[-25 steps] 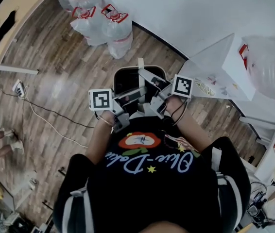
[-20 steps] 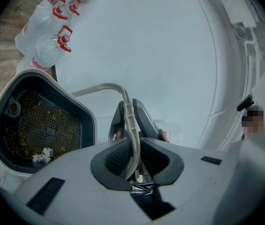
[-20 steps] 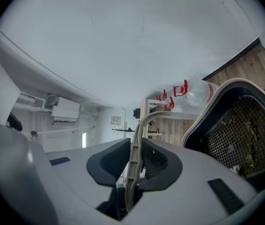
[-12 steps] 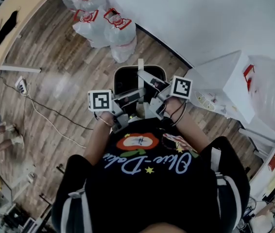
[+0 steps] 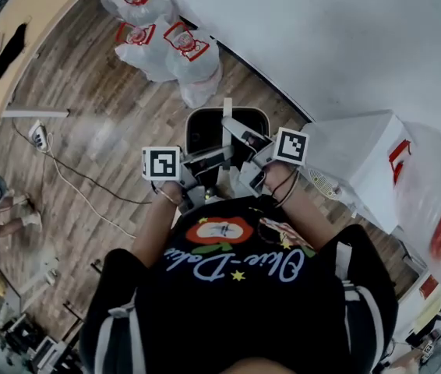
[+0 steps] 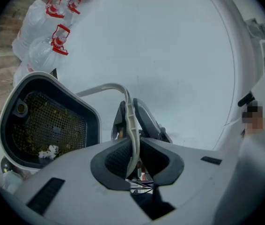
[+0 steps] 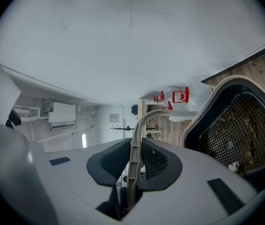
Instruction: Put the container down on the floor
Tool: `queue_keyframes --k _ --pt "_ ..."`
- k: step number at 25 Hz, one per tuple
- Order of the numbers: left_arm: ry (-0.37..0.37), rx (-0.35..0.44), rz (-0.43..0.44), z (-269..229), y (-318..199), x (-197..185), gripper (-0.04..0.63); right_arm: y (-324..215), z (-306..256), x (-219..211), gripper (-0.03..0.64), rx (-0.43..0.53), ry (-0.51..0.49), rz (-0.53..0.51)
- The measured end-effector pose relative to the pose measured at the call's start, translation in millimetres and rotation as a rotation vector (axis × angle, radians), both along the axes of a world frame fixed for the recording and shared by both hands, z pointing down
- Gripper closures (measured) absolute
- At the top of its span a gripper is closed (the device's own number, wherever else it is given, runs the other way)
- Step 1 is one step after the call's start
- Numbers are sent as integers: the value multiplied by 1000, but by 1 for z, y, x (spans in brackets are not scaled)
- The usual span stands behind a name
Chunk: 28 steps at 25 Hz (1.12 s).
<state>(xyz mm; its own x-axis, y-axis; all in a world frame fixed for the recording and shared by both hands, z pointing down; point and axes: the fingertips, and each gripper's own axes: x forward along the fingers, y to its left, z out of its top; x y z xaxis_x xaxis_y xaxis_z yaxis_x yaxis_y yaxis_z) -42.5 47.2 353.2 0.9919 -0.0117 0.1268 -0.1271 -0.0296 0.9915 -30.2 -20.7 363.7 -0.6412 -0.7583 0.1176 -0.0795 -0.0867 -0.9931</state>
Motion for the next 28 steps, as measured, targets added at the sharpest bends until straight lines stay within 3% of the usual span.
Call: queue_keyframes --k 4,6,9,20,24,28 --pt "-55 51 28 19 -11 5 543 -6 17 11 552 -29 9 -4" --pt "-67 26 26 25 -16 13 543 -12 22 20 552 -38 28 -12" --pt "-46 -24 4 28 -28 29 543 -26 26 33 552 -43 33 -18" --pt "0 -39 14 45 -54 56 543 -50 48 57 552 -76 73 6" --pt "-25 -97 65 61 -63 62 543 -61 61 69 552 -97 94 43" --pt "-42 -20 147 77 -85 71 543 -78 79 81 552 -120 100 82"
